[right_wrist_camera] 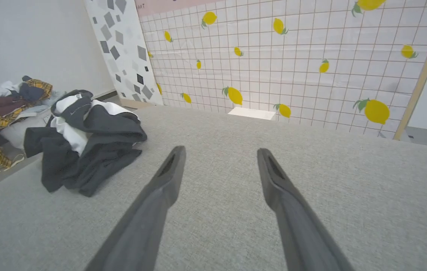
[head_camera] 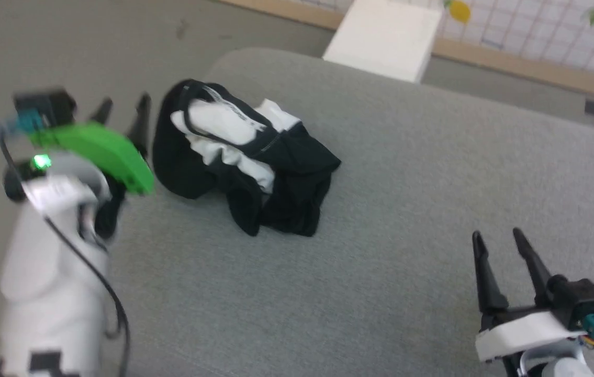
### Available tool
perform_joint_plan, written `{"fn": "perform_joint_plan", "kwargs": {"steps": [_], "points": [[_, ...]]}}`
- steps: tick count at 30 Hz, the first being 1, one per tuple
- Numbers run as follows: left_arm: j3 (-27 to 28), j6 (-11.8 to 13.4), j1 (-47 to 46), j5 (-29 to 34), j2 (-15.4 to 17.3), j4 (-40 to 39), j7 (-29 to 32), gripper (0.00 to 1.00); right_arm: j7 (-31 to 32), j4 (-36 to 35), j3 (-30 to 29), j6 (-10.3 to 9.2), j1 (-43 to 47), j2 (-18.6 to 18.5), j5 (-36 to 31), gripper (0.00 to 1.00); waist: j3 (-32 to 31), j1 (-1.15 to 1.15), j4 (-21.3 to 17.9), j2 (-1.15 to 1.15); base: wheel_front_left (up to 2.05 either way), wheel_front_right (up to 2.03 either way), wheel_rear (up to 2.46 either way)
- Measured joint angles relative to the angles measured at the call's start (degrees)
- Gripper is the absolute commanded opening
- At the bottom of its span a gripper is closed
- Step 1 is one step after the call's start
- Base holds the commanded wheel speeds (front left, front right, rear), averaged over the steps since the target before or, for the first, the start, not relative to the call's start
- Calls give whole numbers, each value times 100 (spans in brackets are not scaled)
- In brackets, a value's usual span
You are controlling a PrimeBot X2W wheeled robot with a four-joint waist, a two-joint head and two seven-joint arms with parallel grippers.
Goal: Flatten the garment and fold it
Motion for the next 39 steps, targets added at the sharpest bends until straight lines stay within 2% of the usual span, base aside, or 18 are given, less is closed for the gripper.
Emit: {"fn": "perform_joint_plan", "kwargs": {"steps": [5,8,10,16,22,23,26,31,35,39], "points": [[41,-25,-960,-363,227,837,1267,100,1,-111,-156,0,-157,-1,-163,100,381,0,-343,0,0,0,0],[-85,-25,-1214,-431,277,1256,2082,100,1,-185,-277,0,-181,-2,-204,100,609,1,-575,0,0,0,0],[-140,-9,-1269,-445,267,1440,2420,100,1,-254,-354,0,-203,-2,-215,100,784,1,-723,0,0,0,0],[-327,15,-1284,-447,192,1736,2671,100,1,-394,-482,0,-268,-3,-294,100,1268,1,-1045,0,0,0,0],[-571,8,-1204,-372,100,1998,2409,100,1,-414,-541,0,-288,-2,-316,100,1611,1,-1239,0,0,0,0],[-651,-11,-1149,-259,114,1994,1745,0,10,-411,-528,0,-295,-3,-316,100,1670,1,-1259,0,0,0,0],[-667,-27,-1069,-160,44,2030,776,0,16,-413,-525,0,-300,-3,-335,100,1640,0,-1217,0,0,0,0],[-647,-32,-1290,-79,-14,2072,-86,0,35,-326,-459,0,-301,-2,-343,100,1442,1,-1126,0,0,0,0],[-682,-92,-1822,-222,-4,1850,-385,0,33,-154,-348,0,-302,-2,-192,100,1189,0,-1105,0,0,0,0],[-842,-97,-2359,-539,-27,1597,-381,0,19,30,-219,0,-296,-2,-89,100,904,1,-1162,0,0,0,0]]}}
